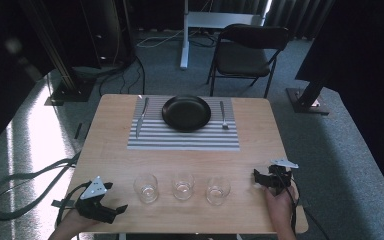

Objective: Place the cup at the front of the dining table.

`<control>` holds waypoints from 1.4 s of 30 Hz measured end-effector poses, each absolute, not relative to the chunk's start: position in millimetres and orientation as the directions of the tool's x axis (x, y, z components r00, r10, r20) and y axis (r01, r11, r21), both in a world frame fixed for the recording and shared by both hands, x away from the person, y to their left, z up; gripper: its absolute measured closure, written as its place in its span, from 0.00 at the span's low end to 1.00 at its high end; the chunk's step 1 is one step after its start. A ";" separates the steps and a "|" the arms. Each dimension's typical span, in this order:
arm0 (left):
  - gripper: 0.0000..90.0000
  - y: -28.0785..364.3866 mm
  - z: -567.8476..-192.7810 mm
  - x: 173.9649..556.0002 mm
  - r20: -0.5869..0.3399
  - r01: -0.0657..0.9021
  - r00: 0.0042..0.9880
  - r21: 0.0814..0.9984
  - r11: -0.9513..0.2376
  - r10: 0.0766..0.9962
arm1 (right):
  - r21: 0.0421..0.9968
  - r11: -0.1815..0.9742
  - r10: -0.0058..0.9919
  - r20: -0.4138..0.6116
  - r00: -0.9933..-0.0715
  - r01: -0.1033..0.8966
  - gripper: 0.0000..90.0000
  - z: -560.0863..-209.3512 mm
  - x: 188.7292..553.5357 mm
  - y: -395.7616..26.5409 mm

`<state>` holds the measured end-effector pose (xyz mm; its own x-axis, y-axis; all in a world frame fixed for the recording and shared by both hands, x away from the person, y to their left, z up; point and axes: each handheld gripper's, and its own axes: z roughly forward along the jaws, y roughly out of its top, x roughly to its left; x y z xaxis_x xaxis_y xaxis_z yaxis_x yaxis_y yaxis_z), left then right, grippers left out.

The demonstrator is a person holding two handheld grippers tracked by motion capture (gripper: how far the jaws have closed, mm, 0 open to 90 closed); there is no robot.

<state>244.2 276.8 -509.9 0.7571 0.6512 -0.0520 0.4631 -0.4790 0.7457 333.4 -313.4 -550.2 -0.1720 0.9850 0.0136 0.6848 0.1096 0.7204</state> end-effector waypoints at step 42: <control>0.05 211.8 -520.2 272.3 -0.059 0.394 0.811 0.790 -0.469 0.582 | 0.720 0.109 0.985 0.014 -0.172 0.685 0.14 -550.2 333.4 -313.4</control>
<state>272.3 211.8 -520.2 0.8112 0.5817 -0.0589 0.3939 -0.4693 0.7903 333.4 -313.4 -550.2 -0.1718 0.9850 0.0140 0.6849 0.1092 0.7204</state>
